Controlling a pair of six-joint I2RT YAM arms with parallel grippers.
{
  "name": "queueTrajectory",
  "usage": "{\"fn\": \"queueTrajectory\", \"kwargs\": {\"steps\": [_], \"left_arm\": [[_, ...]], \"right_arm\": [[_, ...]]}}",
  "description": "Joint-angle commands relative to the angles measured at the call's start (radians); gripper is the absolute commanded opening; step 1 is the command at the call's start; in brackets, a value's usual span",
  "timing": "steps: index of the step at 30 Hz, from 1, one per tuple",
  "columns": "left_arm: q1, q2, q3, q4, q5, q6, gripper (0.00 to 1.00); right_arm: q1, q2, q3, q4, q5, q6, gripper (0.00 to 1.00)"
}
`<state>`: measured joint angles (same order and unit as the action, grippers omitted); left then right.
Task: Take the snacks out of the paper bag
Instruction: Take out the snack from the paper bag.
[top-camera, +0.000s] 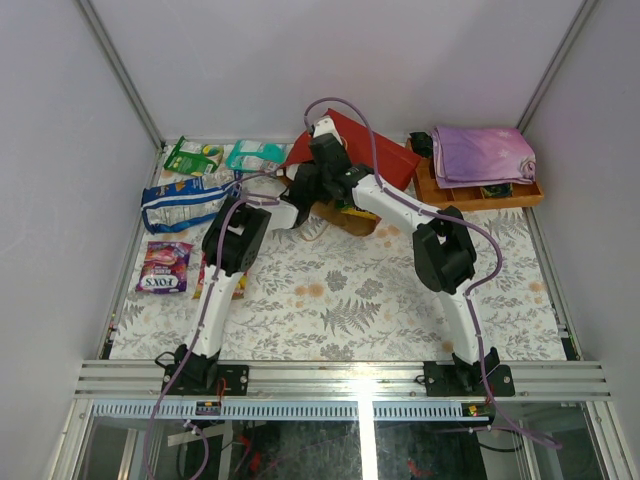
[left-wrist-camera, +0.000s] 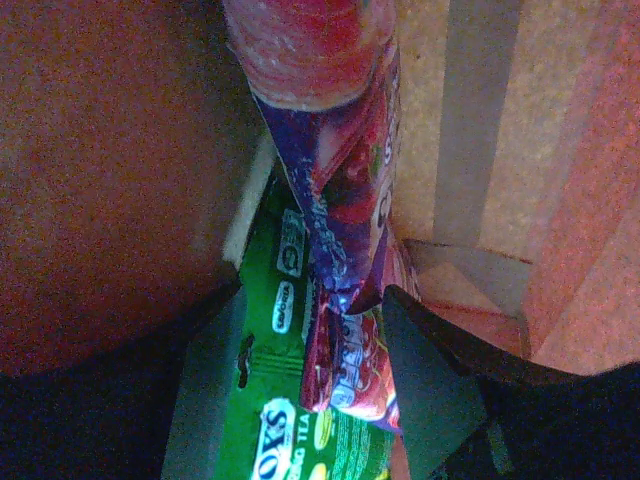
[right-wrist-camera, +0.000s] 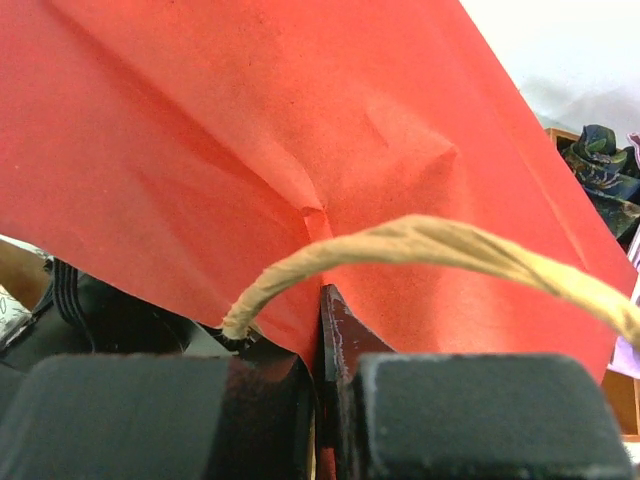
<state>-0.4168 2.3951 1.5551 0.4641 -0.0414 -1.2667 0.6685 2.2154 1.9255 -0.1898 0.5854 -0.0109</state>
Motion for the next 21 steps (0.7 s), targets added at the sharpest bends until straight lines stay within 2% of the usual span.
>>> {"fn": "queueTrajectory", "kwargs": {"steps": [1,6,11,15,18,21], "left_arm": [[0.042,0.069,0.038,0.131,-0.125,-0.077,0.56],[0.041,0.138,0.123,0.147,-0.130,-0.130,0.53],[0.035,0.171,0.148,0.167,-0.175,-0.164,0.41],[0.035,0.190,0.175,0.181,-0.188,-0.169,0.24],[0.035,0.192,0.186,0.201,-0.174,-0.160,0.02],[0.035,0.171,0.160,0.226,-0.164,-0.145,0.00]], "right_arm": [[-0.006,-0.025,-0.012,0.000,0.039,0.033,0.00],[-0.006,-0.027,-0.024,-0.003,0.020,0.050,0.00],[-0.006,-0.034,-0.038,0.004,0.014,0.052,0.00],[-0.007,-0.038,-0.052,0.013,0.009,0.054,0.00],[-0.007,-0.038,-0.052,0.013,0.012,0.051,0.00],[-0.010,-0.036,-0.047,0.015,0.013,0.053,0.00]]}}
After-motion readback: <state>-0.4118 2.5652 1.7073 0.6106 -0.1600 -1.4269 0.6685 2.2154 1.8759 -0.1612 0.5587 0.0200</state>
